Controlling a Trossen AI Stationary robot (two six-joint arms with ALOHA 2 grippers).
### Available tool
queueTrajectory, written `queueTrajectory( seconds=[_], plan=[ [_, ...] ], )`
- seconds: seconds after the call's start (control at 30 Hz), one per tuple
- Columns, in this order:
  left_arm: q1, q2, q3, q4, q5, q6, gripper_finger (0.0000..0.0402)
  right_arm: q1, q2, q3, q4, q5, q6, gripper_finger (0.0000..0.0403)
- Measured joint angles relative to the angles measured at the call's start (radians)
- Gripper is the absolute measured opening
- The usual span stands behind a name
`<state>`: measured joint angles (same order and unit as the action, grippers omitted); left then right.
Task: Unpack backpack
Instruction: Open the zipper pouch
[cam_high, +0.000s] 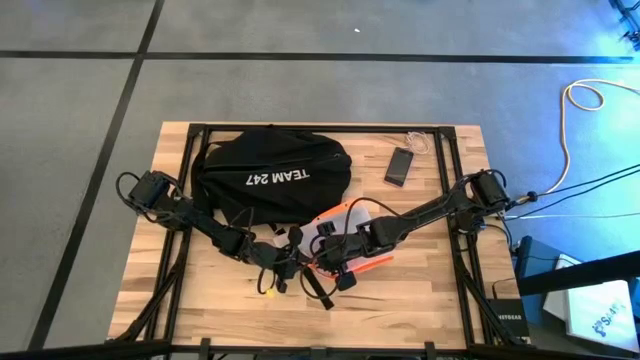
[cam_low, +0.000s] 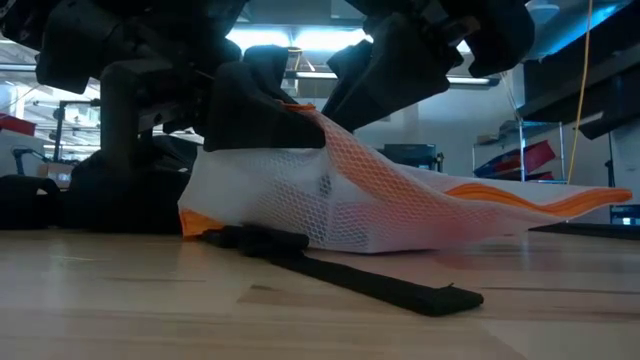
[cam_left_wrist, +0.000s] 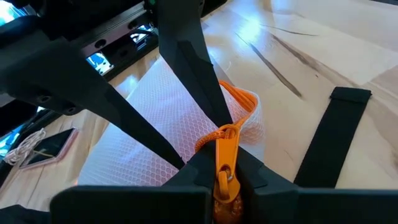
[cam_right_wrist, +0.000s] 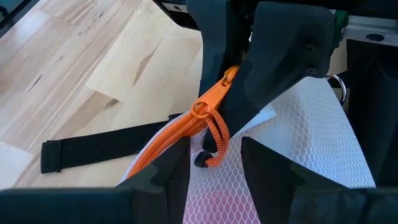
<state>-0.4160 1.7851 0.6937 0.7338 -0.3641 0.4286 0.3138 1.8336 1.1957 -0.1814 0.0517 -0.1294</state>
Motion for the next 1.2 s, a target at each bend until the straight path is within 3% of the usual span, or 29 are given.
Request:
queueTrajectory(
  seconds=[0.4, 0.67, 0.77, 1.0, 1.2],
  plan=[
    [0.000, 0.000, 0.000, 0.000, 0.000, -0.002, 0.0000, 0.000, 0.000, 0.000, 0.002, 0.000, 0.000, 0.0127],
    [-0.004, -0.001, 0.000, -0.071, 0.000, -0.029, 0.0000, 0.000, 0.000, 0.000, 0.139, 0.026, -0.011, 0.0127],
    [-0.016, -0.001, 0.000, -0.074, -0.011, -0.018, 0.0000, -0.001, -0.001, 0.002, 0.156, -0.039, 0.023, 0.0127],
    [-0.056, -0.001, 0.001, -0.105, -0.066, 0.077, 0.0000, 0.001, -0.006, 0.000, 0.125, -0.061, 0.076, 0.0127],
    [-0.096, -0.001, 0.001, -0.121, -0.077, 0.286, 0.0000, 0.000, 0.002, 0.000, 0.050, -0.064, 0.073, 0.0127]
  ],
)
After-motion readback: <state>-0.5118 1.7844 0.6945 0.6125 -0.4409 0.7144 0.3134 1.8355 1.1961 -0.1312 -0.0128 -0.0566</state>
